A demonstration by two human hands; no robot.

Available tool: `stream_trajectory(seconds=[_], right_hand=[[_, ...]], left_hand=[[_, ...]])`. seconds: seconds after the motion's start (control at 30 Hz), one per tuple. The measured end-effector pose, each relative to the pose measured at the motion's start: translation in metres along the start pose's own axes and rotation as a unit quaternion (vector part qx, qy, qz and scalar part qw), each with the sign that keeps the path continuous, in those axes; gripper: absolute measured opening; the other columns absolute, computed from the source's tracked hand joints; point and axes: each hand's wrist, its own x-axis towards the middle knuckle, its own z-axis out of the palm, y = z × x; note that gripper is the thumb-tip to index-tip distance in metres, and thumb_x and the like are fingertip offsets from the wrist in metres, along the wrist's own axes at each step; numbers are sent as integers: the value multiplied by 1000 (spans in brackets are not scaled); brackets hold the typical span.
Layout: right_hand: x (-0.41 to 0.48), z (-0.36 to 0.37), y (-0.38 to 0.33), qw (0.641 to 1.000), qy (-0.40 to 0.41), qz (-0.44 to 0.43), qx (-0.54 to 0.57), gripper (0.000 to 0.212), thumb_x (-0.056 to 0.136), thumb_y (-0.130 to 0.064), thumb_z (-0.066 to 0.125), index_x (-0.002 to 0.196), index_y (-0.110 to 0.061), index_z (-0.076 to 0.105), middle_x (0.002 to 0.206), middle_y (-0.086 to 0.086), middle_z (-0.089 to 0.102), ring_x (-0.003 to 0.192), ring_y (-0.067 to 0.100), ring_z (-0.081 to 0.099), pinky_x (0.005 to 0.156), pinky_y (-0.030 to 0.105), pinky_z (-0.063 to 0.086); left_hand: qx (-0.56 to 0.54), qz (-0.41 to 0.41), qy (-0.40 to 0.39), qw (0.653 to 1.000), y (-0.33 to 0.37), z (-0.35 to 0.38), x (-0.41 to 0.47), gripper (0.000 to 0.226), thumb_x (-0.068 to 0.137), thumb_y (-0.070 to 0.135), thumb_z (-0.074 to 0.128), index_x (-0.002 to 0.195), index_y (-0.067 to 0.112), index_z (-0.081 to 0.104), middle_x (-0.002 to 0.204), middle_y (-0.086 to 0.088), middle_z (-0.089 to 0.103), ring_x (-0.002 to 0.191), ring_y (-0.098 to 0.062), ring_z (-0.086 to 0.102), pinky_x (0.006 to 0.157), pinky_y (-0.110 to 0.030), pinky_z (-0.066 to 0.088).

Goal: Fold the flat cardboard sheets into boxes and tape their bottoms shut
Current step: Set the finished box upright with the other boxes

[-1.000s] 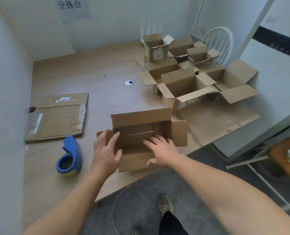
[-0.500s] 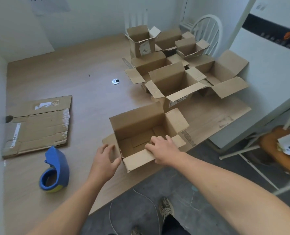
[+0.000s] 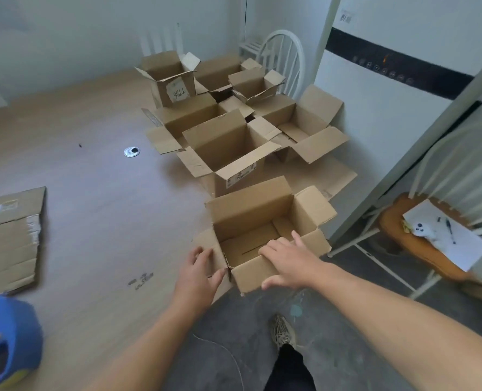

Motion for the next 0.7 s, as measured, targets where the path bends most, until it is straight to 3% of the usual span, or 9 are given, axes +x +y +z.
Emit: stream_trajectory(seconds=[0.2,0.47,0.7], right_hand=[[-7,-2,107,999,32,38,-19,71,81,-70,58,135,-26,43,136,-5,46,132,20,38,119,59,4],[12,-38,264,999,20,49,-6,69,81,-65,62,137,-28,43,143,-7,45,140,19,26,119,61,4],[40,-67,338,998,11,49,-26,69,80,-56,70,138,-30,43,141,-5,44,140,20,25,118,57,13]], left_hand=[[33,52,-40,997,78,53,50,58,96,37,61,148,18,42,157,-3,26,142,-23,30,115,-27,22],[45,44,-49,997,194,108,130,58,99,34,52,152,21,34,162,-3,19,146,-28,19,120,-36,19],[60,48,-37,996,253,121,176,55,101,32,49,152,19,35,158,-2,28,145,-24,24,119,-35,22]])
